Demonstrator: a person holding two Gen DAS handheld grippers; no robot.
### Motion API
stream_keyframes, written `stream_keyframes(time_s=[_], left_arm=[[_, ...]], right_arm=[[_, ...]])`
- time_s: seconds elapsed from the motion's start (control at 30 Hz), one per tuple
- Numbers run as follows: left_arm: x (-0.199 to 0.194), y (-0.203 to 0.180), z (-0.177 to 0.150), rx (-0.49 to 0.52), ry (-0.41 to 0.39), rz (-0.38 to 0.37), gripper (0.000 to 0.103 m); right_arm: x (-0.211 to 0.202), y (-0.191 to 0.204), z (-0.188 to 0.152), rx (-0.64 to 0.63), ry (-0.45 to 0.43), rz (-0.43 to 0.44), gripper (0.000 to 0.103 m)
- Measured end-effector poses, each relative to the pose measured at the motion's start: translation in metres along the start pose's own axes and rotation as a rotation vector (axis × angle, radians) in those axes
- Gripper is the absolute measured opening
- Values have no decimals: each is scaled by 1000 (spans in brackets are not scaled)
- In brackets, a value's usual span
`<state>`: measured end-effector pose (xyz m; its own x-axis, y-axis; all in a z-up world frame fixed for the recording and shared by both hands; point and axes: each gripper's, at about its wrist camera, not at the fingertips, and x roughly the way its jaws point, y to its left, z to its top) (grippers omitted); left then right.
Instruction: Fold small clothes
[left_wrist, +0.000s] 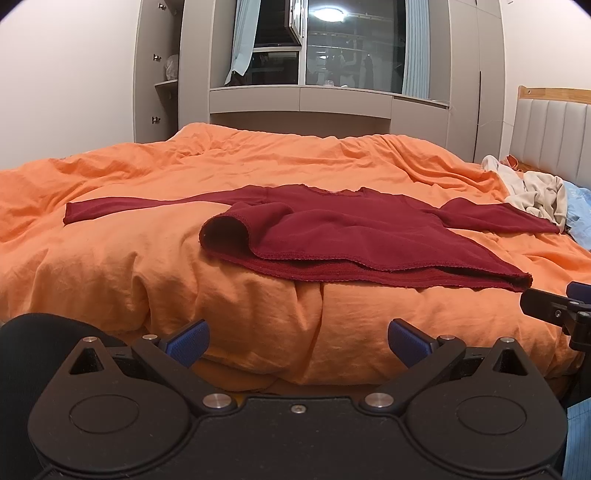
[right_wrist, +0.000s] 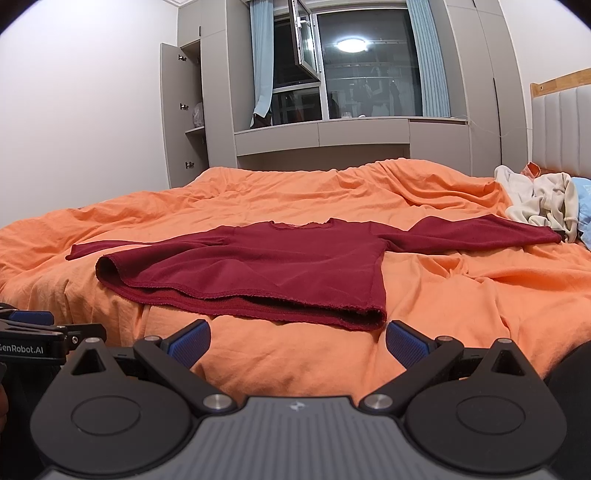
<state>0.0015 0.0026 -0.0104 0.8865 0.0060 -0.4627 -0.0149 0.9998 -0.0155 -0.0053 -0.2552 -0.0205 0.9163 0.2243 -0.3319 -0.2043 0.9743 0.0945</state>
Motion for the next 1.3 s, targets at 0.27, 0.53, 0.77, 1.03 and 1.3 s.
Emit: stream_keyframes(time_s=[0.27, 0.53, 0.77, 1.03, 1.3], left_arm=[[2, 1, 0, -1, 4, 3, 103], [2, 1, 0, -2, 4, 2, 103], [2, 1, 0, 0, 5, 1, 103], [6, -2, 2, 2, 17, -3, 102], [28, -14, 24, 15, 30, -37, 102]], right_arm=[[0, -2, -1, 6, 2, -4, 103], [0, -2, -1, 7, 2, -6, 103], [1, -1, -1, 8, 6, -5, 103], [9, -5, 2, 31, 43, 1, 103], [32, -34, 30, 107, 56, 25, 103]])
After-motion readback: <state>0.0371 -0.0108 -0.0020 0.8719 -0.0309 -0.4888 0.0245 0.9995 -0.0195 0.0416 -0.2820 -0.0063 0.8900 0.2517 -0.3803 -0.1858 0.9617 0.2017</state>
